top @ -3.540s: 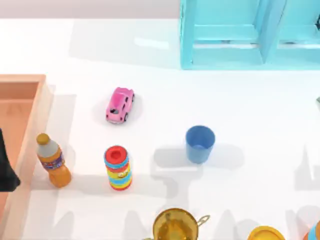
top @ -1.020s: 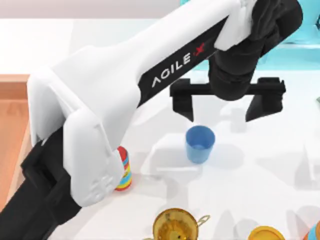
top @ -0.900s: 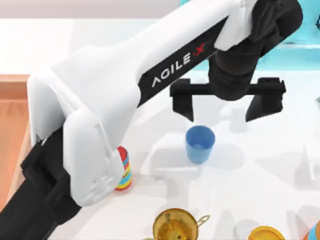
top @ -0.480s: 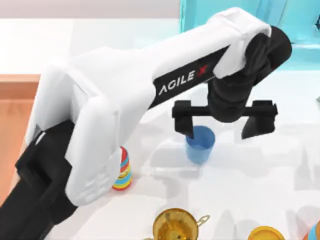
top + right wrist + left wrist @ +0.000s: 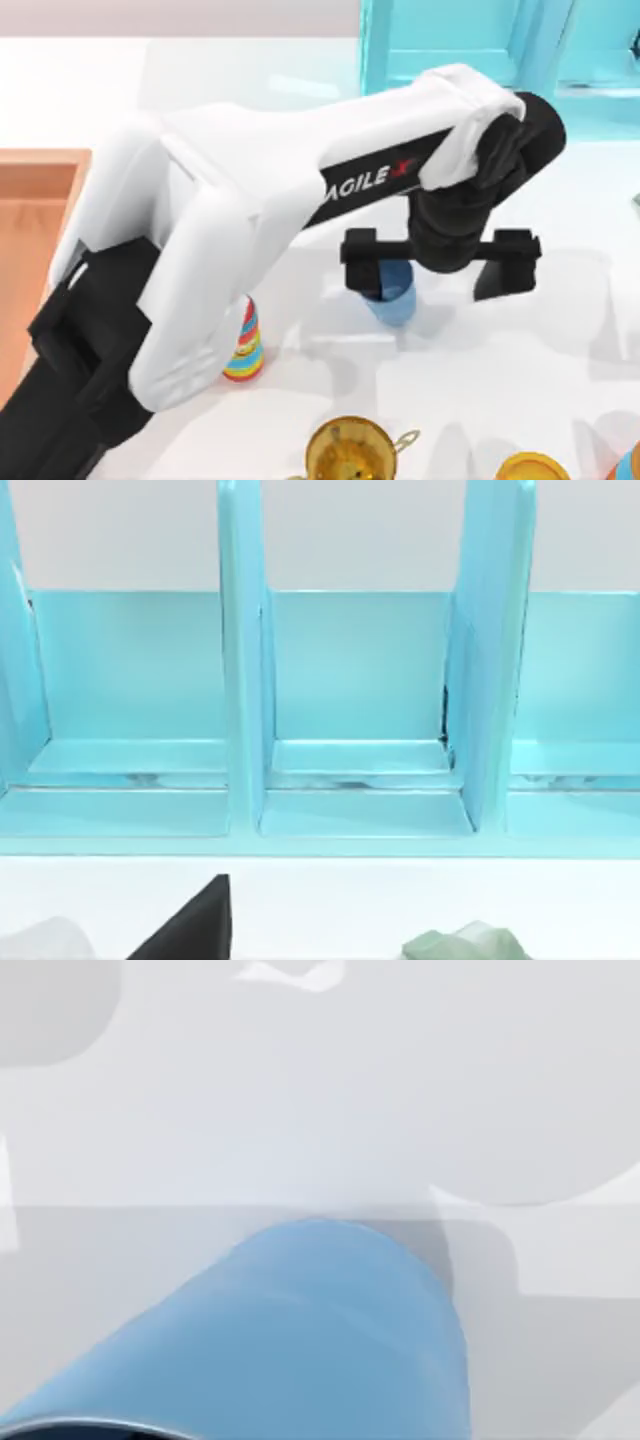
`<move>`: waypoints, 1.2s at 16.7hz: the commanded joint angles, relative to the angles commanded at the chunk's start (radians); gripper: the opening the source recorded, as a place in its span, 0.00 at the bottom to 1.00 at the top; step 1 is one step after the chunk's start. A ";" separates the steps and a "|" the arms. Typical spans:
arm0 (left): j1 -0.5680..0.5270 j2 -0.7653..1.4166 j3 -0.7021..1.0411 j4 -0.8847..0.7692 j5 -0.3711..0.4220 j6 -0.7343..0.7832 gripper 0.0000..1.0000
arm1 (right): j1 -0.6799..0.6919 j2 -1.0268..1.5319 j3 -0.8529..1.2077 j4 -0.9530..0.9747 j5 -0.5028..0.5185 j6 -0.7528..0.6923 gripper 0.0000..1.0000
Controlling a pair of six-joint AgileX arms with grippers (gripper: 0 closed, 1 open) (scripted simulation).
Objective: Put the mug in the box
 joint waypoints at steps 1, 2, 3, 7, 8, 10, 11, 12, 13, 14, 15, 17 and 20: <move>0.000 0.000 0.000 0.000 0.000 0.000 1.00 | 0.000 0.000 0.000 0.000 0.000 0.000 1.00; 0.000 0.000 0.000 0.000 0.000 0.000 0.92 | 0.000 0.000 0.000 0.000 0.000 0.000 1.00; 0.000 0.000 0.000 0.000 0.000 0.000 0.85 | 0.000 0.000 0.000 0.000 0.000 0.000 1.00; 0.000 0.000 0.000 0.000 0.000 0.000 0.55 | 0.000 0.000 0.000 0.000 0.000 0.000 1.00; 0.000 0.000 0.000 0.000 0.000 0.000 0.47 | 0.000 0.000 0.000 0.000 0.000 0.000 1.00; 0.000 0.000 0.000 0.000 0.000 0.000 0.32 | 0.000 0.000 0.000 0.000 0.000 0.000 1.00; 0.000 0.000 0.000 0.000 0.000 0.000 0.25 | 0.000 0.000 0.000 0.000 0.000 0.000 1.00; 0.000 0.000 0.000 0.000 0.000 0.000 0.17 | 0.000 0.000 0.000 0.000 0.000 0.000 1.00; 0.000 0.000 0.000 0.000 0.000 0.000 0.10 | 0.000 0.000 0.000 0.000 0.000 0.000 1.00; 0.000 0.000 0.000 0.000 0.000 0.000 0.02 | 0.000 0.000 0.000 0.000 0.000 0.000 1.00; 0.000 0.000 0.000 0.000 0.000 0.000 0.00 | 0.000 0.000 0.000 0.000 0.000 0.000 1.00; 0.000 0.000 0.000 0.000 0.000 0.000 0.00 | 0.000 0.000 0.000 0.000 0.000 0.000 1.00; 0.000 0.000 0.000 0.000 0.000 0.000 0.00 | 0.000 0.000 0.000 0.000 0.000 0.000 1.00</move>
